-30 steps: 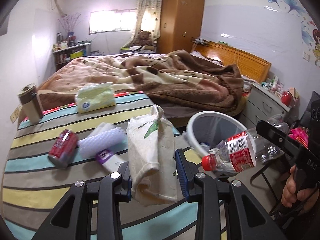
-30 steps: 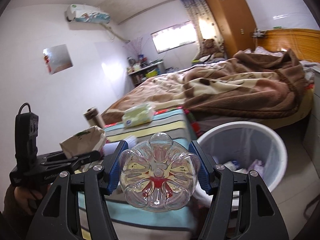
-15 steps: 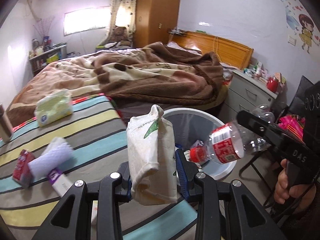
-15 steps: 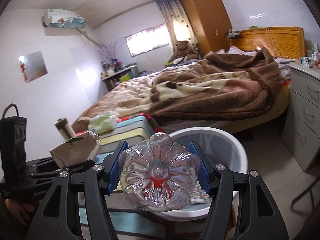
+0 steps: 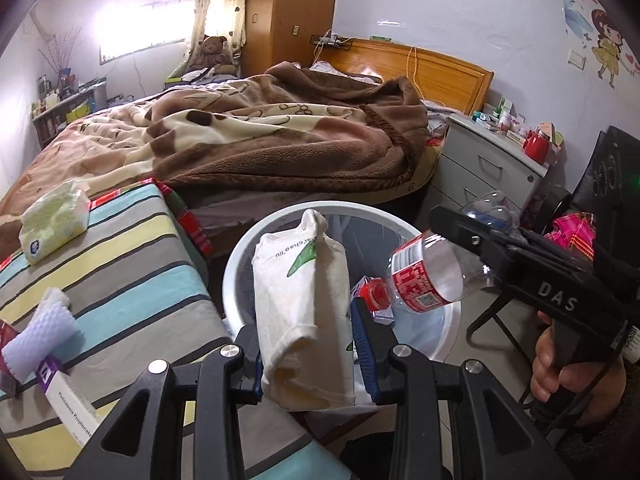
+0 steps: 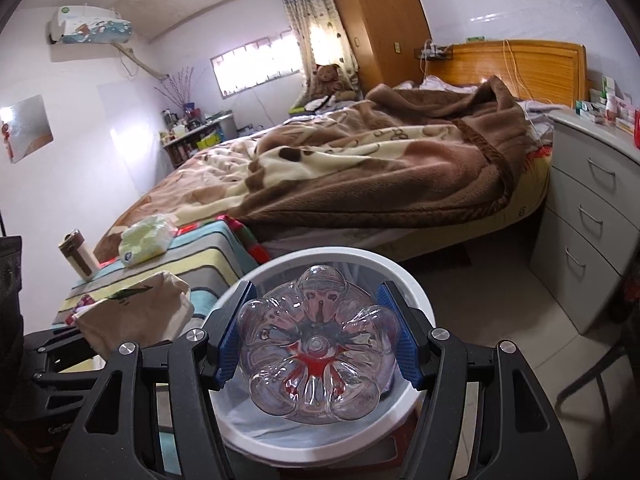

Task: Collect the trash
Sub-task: 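Carry the cloth bag and bottle over the wastebasket and open both tools to drop them, then return both tools from the wastebasket to the remaining items on the bed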

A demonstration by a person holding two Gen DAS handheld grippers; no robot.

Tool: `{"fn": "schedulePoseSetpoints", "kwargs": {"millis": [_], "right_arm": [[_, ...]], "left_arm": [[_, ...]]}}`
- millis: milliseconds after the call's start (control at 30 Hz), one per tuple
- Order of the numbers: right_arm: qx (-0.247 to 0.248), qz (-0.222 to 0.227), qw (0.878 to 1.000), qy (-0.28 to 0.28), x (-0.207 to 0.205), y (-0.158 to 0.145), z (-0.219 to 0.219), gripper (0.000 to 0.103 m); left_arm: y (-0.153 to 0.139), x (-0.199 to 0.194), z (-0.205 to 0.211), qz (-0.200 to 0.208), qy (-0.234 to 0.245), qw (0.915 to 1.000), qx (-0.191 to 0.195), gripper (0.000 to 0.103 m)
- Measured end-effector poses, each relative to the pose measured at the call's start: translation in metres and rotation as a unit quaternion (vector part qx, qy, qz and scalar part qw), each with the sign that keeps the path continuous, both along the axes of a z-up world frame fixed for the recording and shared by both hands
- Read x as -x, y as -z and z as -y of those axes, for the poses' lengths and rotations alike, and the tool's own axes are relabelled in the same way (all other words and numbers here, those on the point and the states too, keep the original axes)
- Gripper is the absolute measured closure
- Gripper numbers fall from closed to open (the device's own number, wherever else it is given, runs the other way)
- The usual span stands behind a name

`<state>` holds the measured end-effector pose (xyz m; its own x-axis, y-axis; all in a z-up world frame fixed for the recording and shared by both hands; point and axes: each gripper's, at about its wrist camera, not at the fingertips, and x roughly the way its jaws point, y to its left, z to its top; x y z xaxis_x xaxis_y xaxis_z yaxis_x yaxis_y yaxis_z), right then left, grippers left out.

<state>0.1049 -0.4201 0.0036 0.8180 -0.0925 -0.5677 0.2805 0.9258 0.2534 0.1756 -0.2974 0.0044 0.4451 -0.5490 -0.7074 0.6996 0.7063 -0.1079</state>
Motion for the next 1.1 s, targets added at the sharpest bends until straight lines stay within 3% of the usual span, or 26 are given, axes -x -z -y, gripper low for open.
{"fn": "schedulePoseSetpoints", "kwargs": {"millis": [300,467,600,1100], "right_arm": [[-0.009,-0.041,0.999,-0.001,-0.009,0.012,0.008,0.038],[-0.024,-0.042,0.999,-0.004,-0.008,0.013,0.01,0.029],[-0.028,-0.035,0.999,0.003,-0.002,0.01,0.009,0.029],[-0.026,0.007,1.0,-0.01,0.011,-0.009,-0.025,0.029]], "left_arm": [[0.011,-0.003,0.02,-0.013,0.012,0.9998,-0.006,0.062],[0.014,-0.003,0.022,-0.024,0.015,0.9996,-0.002,0.05],[0.013,-0.006,0.016,-0.026,-0.002,0.9997,0.004,0.039],[-0.008,-0.002,-0.04,-0.016,-0.045,0.9982,0.035,0.038]]}}
